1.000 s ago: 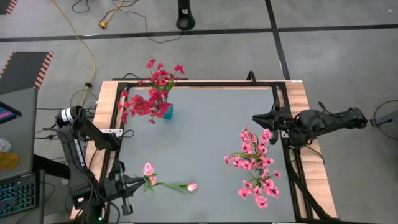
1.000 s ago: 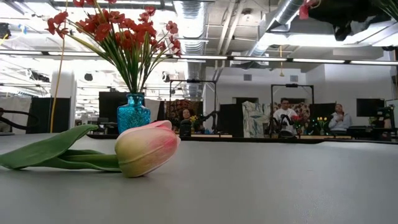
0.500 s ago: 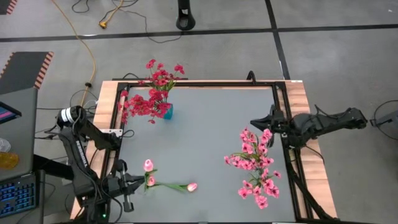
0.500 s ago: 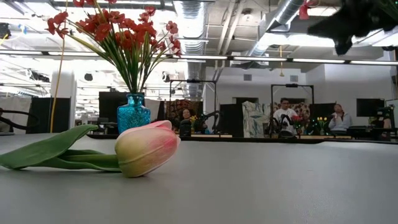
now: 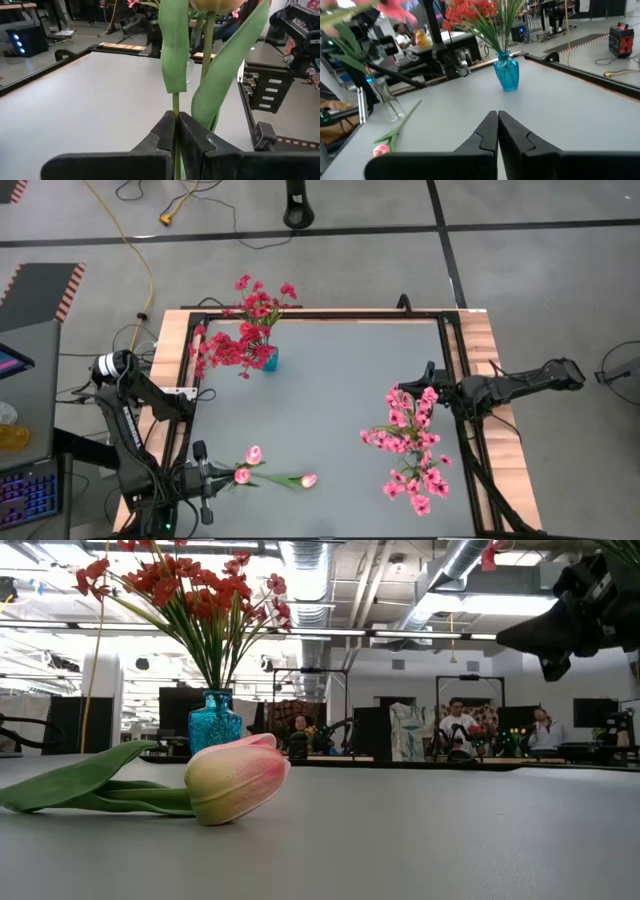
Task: Sort flowers into vase by color
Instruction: Put the top pink tulip into the transparent vase, then put the pink tulip into the left transparent vase
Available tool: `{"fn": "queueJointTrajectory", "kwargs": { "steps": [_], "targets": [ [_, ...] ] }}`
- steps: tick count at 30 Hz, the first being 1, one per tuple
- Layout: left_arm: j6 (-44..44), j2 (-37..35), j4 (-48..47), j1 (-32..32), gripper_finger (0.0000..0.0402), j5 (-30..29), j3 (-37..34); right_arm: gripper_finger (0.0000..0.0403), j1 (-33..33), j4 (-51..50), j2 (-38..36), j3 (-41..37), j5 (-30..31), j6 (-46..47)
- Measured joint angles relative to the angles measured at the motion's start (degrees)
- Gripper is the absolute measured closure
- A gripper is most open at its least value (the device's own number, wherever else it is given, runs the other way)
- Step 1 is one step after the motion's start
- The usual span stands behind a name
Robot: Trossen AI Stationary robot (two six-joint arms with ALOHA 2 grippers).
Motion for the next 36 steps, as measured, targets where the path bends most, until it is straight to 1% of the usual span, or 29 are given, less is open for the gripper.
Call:
{"fn": "queueJointTrajectory", "kwargs": {
  "steps": [3, 6, 9, 13, 17, 21, 25, 27, 29, 32, 36],
  "targets": [
    [0.02, 0.00, 0.00, 0.00, 0.0395, 0.11, 0.00, 0.0363, 0.00, 0.07, -1.26, -0.17, 0.00, -0.27],
    [1.20, 0.01, 0.00, 0.00, 0.0379, 0.31, 0.00, 0.0373, 0.00, 0.05, -2.19, -0.17, 0.00, -0.50],
    [2.37, -0.01, -0.01, 0.00, 0.0354, 0.76, 0.00, 0.0381, 0.00, 0.00, -2.71, -0.17, 0.00, -0.87],
    [4.83, -0.17, -0.22, 0.00, 0.0311, 2.22, 0.56, 0.0376, 0.00, 0.07, -3.01, -0.17, -0.17, -1.06],
    [7.59, -1.69, -0.39, 0.00, 0.0271, 5.33, 1.48, 0.0368, 0.00, 0.05, -2.99, -0.17, -2.98, -1.15],
    [11.11, -4.69, -0.55, 0.00, 0.0243, 10.81, 2.30, 0.0377, 0.00, -0.04, -3.37, -0.17, -4.33, -2.80],
    [11.76, -8.79, -0.62, 0.00, 0.0235, 16.42, 2.64, 0.0380, 0.00, -0.09, -5.65, -0.17, -4.53, -5.83],
    [10.98, -10.95, -0.61, 0.00, 0.0236, 17.74, 2.64, 0.0376, 0.00, -0.14, -7.36, -0.17, -5.53, -7.34],
    [10.76, -12.90, -0.61, 0.00, 0.0237, 18.22, 2.64, 0.0372, 0.00, -0.83, -9.41, -0.17, -6.70, -8.48],
    [11.93, -15.05, -0.59, -0.02, 0.0239, 18.12, 2.64, 0.0372, 0.00, -4.84, -13.00, -0.17, -7.21, -8.72],
    [13.38, -16.48, -0.62, -0.01, 0.0239, 18.09, 2.64, 0.0378, -0.02, -8.21, -13.17, -0.19, -7.21, -8.55]
  ]
}}
